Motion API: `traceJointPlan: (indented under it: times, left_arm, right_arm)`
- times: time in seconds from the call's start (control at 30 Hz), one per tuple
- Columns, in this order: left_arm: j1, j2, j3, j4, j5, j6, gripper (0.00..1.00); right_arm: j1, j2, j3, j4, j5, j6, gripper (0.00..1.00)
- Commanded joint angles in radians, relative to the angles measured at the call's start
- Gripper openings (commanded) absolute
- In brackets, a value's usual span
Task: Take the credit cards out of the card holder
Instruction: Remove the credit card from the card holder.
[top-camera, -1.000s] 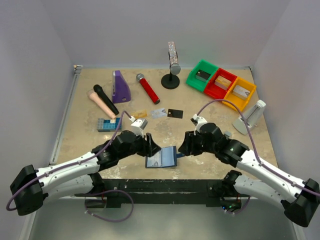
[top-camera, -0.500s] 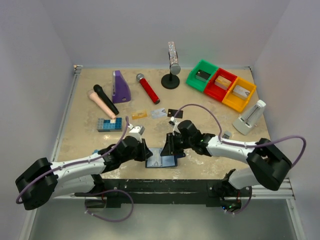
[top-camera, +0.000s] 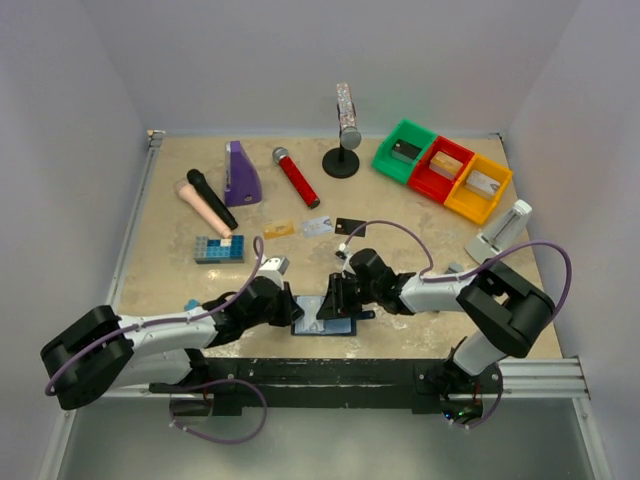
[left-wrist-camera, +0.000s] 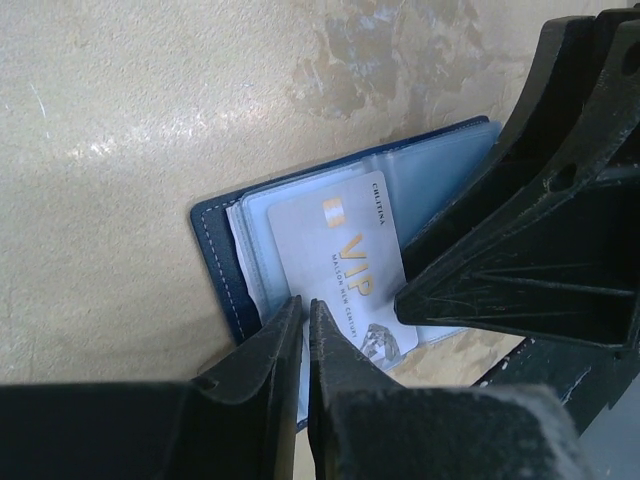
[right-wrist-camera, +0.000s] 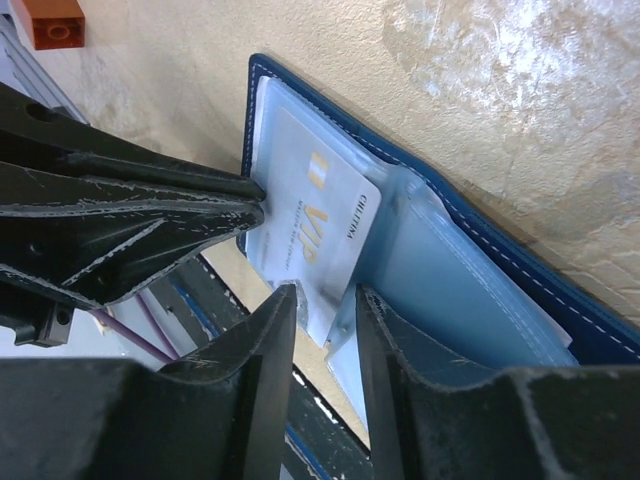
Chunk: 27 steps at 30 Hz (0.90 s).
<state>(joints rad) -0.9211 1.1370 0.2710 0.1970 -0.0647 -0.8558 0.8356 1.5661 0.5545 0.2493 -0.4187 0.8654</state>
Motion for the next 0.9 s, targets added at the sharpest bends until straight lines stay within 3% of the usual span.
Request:
traceJointPlan:
  times: [0.0,0.3,0.5,0.6,0.87]
  left_arm:
    - [0.005,0.03,-0.021,0.062,-0.006,-0.022,0.12]
    - [0.005,0.003,-0.044,0.049,-0.027,-0.04,0.1]
    - [0.005,-0.129,-0.024,-0.062,-0.067,-0.032,0.23]
    - [0.005,-0.171,-0.015,-0.079,-0.072,-0.023,0.24]
    - [0.005,-0.086,0.023,0.007,-0.006,0.006,0.21]
  right_arm:
    - [0.003,0.011,-0.022,0.051,0.006,0.02,0.38]
    - [0.003,-0.012,-0.047,0.062,0.014,0.038,0.39]
    - [0.003,-0.026,-0.048,0.034,0.026,0.029,0.38]
    - [0.003,-0.018,-0.05,0.059,0.02,0.033,0.38]
    - [0.003,-0.011,-0.056,0.097,0.009,0.053,0.38]
